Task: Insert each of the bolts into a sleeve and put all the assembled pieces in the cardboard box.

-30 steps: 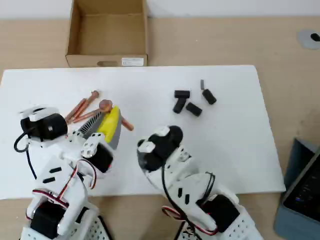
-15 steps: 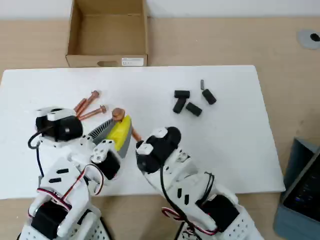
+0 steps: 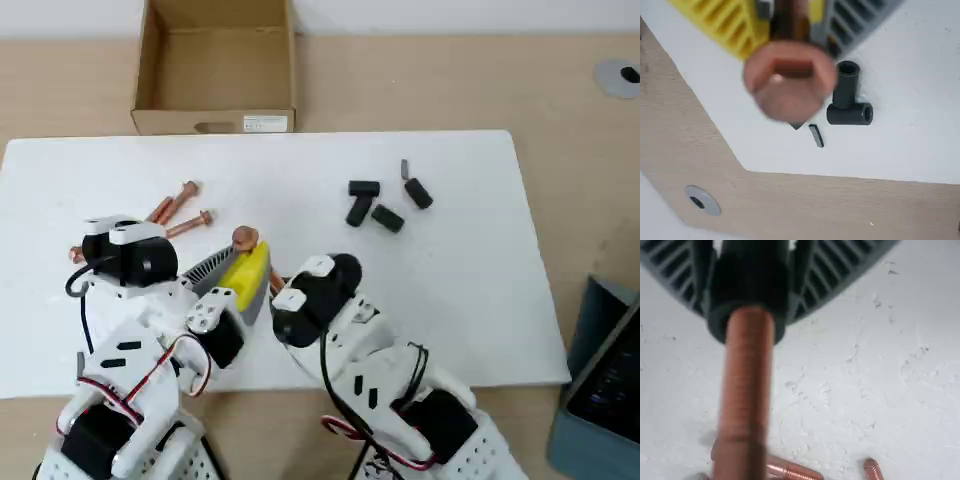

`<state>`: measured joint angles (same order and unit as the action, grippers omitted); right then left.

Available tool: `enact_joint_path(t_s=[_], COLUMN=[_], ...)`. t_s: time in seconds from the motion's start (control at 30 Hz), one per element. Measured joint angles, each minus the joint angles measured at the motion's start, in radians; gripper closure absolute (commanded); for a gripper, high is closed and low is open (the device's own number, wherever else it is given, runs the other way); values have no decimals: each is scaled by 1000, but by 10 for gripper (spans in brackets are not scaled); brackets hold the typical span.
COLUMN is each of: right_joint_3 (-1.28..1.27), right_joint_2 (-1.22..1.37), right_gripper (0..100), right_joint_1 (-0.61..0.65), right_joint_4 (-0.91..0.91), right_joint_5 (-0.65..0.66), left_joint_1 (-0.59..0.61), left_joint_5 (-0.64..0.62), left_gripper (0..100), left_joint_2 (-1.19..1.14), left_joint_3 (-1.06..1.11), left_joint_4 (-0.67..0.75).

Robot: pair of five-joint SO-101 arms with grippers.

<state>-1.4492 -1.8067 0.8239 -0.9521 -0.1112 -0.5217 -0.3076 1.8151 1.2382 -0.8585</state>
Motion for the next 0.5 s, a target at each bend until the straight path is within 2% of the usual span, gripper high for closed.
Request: enact_joint_path(t_s=[0.5], right_joint_3=[3], right_joint_2=[0], right_gripper=[989], right_joint_1=[2], right_joint_4=[0], right_joint_5=[2], left_joint_1=[37], left_joint_5=[-2], left_gripper=[999], left_joint_2=[-5], left_joint_3=[74], left_joint_4=[84])
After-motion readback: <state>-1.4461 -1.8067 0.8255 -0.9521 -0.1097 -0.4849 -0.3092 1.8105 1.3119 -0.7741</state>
